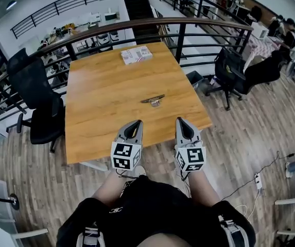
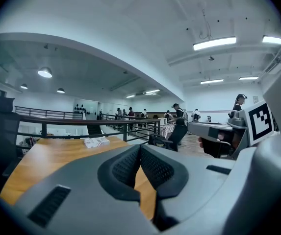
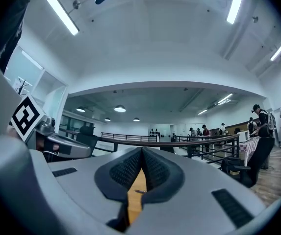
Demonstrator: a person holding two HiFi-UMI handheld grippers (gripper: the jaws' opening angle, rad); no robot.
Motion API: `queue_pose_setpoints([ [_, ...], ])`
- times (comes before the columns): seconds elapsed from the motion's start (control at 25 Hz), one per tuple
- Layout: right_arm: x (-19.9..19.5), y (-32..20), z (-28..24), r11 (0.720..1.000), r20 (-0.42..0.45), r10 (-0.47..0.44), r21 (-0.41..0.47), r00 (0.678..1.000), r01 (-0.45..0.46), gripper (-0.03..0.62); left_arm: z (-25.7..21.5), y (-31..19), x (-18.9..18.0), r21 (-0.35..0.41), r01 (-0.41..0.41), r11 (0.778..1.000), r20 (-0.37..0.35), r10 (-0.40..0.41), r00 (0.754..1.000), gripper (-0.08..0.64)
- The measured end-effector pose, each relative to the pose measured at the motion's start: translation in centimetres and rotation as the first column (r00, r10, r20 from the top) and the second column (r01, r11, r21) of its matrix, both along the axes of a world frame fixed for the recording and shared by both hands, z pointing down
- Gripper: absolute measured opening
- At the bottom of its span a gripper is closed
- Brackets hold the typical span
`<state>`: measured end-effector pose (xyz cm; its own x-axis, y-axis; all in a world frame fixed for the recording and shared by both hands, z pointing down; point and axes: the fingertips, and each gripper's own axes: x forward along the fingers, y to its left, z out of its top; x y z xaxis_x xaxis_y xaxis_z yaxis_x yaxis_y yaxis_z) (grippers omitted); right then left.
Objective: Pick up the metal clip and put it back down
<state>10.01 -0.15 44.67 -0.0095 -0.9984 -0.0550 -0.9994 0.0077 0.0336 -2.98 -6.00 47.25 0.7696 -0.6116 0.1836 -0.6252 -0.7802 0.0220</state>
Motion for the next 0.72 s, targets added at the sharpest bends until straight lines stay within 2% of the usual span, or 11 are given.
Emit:
queue_pose_setpoints([
  [0.24,-0.4,-9.7,-1.1,1.000,-0.009,0.005,-0.019,1.000,-0.005,0.014,-0.7,-9.7,-0.1,-0.017,-0.021,1.000,-0.004,0.021,1.000,0.018],
  [0.44,-0.7,-17.2,-0.3,0.999,-0.025,0.006,-0.042,1.000,-0.007,0.014,-0.3,-17.5,-0.8,-0.028,-0.006,1.000,-0.016,0.006,1.000,0.018],
  [0.72,0.2,-24.9,-0.2,0.998,-0.044,0.042,-0.048,0.998,-0.044,0.014,0.8,-25.4,-1.4,-0.051,-0.005,0.999,-0.002,0.005,1.000,0.018],
])
